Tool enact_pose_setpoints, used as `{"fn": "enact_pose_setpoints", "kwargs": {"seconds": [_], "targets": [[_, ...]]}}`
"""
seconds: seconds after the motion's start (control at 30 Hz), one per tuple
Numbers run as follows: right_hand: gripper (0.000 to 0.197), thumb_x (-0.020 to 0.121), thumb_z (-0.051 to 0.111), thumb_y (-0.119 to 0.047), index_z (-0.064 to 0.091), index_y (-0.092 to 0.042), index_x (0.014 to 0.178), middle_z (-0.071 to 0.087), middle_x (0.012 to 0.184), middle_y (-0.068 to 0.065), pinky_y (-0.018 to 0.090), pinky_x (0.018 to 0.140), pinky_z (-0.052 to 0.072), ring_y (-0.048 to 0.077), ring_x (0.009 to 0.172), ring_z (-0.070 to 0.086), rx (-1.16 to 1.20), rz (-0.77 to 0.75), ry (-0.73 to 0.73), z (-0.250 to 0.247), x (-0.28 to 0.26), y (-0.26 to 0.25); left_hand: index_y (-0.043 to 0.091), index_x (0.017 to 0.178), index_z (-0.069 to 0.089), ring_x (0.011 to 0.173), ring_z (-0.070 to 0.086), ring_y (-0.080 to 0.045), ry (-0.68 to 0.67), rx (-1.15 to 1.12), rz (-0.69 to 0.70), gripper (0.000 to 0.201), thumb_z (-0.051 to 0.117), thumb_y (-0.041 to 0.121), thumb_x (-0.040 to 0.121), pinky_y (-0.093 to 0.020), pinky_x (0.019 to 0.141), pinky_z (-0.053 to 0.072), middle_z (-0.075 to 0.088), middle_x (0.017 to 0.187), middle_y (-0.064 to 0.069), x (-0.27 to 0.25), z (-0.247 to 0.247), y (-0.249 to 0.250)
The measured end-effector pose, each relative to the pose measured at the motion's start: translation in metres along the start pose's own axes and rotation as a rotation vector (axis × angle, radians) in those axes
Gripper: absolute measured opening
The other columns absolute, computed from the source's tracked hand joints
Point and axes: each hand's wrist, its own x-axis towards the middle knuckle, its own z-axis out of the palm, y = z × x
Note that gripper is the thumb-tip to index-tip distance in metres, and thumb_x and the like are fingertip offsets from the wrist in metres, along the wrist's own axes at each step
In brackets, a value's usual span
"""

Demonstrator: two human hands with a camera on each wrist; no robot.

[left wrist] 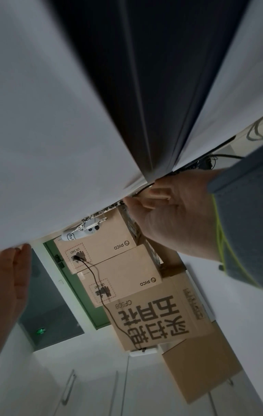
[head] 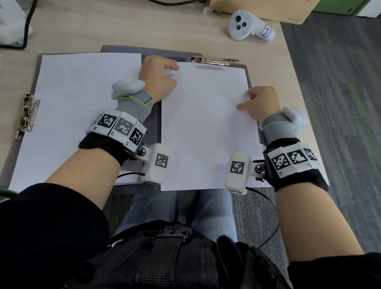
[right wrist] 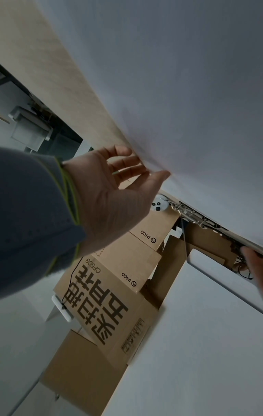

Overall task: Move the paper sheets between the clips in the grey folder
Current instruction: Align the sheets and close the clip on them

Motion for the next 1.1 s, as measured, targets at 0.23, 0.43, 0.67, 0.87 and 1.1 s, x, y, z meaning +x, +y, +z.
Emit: {"fn": "enact_pose_setpoints", "kwargs": {"seconds": [0.23, 0.43, 0.67, 0.87, 1.1], "targets": [[0.049, 0.071, 0.074, -0.001, 0.063, -0.008, 0.118, 0.062, 0.12, 0.012, 0.03, 0.085, 0.05, 0.016, 0.087, 0.049, 0.194, -0.169, 0.005, 0.004, 0.001, -0.015, 0.003, 0.111, 0.068, 0.124, 0.053, -0.015, -0.351, 0.007, 0.127, 0.037, 0.056, -0.008, 0.078, 0.009, 0.085, 0.03, 0.06, 0.131, -0.005, 0.006, 0.011, 0.01], [0.038, 0.077, 0.06, -0.005, 0.062, -0.003, 0.115, 0.058, 0.076, 0.004, 0.035, 0.075, 0.05, 0.019, 0.066, 0.053, 0.334, -0.072, -0.031, 0.009, 0.024, -0.033, 0.009, 0.127, 0.058, 0.135, 0.042, -0.01, -0.494, -0.009, 0.126, 0.048, 0.054, -0.006, 0.082, -0.015, 0.111, 0.028, 0.05, 0.142, 0.001, 0.016, 0.011, 0.003], [0.019, 0.092, 0.045, -0.028, 0.053, -0.012, 0.099, 0.055, 0.093, 0.004, 0.023, 0.063, 0.043, 0.017, 0.077, 0.051, 0.72, -0.049, -0.029, 0.017, 0.05, -0.066, 0.015, 0.127, 0.058, 0.13, 0.044, -0.002, -0.566, -0.199, 0.047, 0.049, 0.056, -0.007, 0.083, -0.02, 0.108, 0.037, 0.049, 0.142, 0.007, 0.023, 0.01, -0.01], [0.026, 0.102, 0.029, -0.027, 0.052, -0.015, 0.096, 0.067, 0.079, 0.001, 0.022, 0.074, 0.039, 0.004, 0.072, 0.051, 0.726, -0.13, 0.027, 0.031, 0.063, -0.093, 0.012, 0.126, 0.058, 0.131, 0.044, -0.002, -0.585, -0.302, 0.032, 0.05, 0.056, -0.01, 0.081, -0.01, 0.106, 0.034, 0.05, 0.141, 0.004, 0.024, 0.009, -0.013], [0.019, 0.089, 0.053, -0.023, 0.067, -0.015, 0.079, 0.062, 0.079, 0.004, 0.025, 0.072, 0.044, 0.015, 0.071, 0.053, 0.542, -0.128, -0.136, 0.039, 0.076, -0.108, 0.006, 0.127, 0.057, 0.132, 0.043, -0.004, -0.599, -0.335, 0.042, 0.05, 0.054, -0.014, 0.08, -0.002, 0.101, 0.033, 0.051, 0.141, -0.001, 0.025, 0.009, -0.013]]}}
